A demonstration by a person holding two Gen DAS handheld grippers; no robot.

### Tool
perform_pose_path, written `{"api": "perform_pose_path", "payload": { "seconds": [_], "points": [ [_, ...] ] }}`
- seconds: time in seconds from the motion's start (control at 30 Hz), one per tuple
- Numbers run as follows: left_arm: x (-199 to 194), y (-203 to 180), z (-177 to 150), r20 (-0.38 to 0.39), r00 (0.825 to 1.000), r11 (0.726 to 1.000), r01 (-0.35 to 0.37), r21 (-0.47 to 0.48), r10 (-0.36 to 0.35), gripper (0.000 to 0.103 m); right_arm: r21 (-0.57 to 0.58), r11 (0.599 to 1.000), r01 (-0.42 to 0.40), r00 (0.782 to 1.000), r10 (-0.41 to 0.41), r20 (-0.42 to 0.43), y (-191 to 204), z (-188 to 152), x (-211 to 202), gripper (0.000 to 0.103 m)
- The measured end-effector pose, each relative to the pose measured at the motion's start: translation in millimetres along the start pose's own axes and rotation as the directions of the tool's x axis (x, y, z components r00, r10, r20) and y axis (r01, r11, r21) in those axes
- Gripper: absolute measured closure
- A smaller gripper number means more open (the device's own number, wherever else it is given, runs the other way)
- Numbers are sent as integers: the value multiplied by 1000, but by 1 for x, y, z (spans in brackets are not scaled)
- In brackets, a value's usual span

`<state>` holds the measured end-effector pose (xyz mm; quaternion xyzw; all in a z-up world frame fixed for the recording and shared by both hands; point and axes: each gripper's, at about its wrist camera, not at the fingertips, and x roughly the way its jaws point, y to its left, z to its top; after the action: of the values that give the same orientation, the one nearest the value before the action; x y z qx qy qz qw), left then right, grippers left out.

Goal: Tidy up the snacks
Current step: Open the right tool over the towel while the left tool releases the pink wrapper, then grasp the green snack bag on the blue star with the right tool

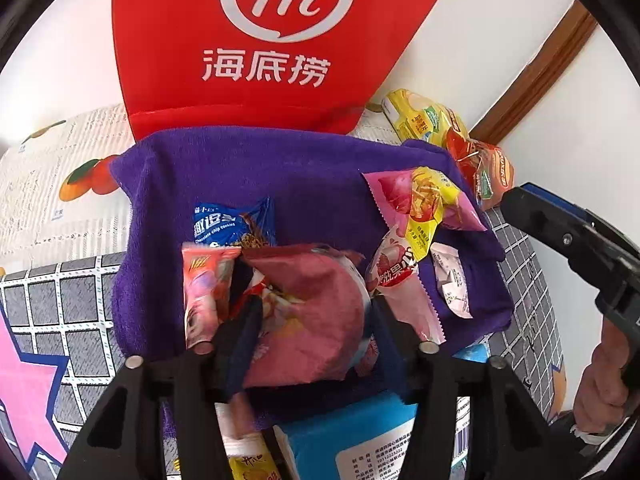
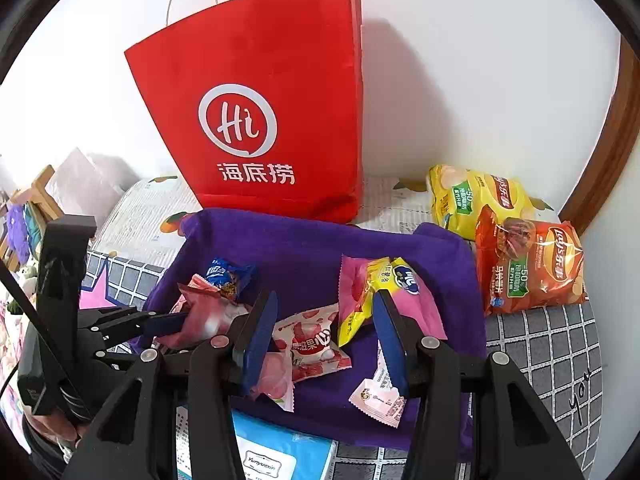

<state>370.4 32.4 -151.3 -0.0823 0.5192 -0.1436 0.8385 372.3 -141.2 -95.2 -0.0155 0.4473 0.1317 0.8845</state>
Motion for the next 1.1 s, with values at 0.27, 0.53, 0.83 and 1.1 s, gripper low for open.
{"api": "perform_pose_path", "payload": {
  "seconds": [0.27, 0.53, 0.83, 1.1],
  "points": [
    [-18, -6, 3, 40, 999, 1000, 13, 19, -14, 48, -14, 1000, -2, 1000, 2, 12, 4, 1, -6, 54],
    [-41, -14, 4, 84, 996, 998, -13, 56, 8, 48, -2, 1000, -1, 999, 1, 39, 10, 1, -30, 47],
    [-75, -22, 2, 163, 985, 995, -74, 65, 63, 48, 28, 999, 27, 999, -27, 31, 19, -33, -63, 47],
    [-122, -26, -24, 207, 974, 993, -106, 54, 92, 48, 49, 998, -42, 998, 44, -43, 31, -94, -97, 47]
  ]
}}
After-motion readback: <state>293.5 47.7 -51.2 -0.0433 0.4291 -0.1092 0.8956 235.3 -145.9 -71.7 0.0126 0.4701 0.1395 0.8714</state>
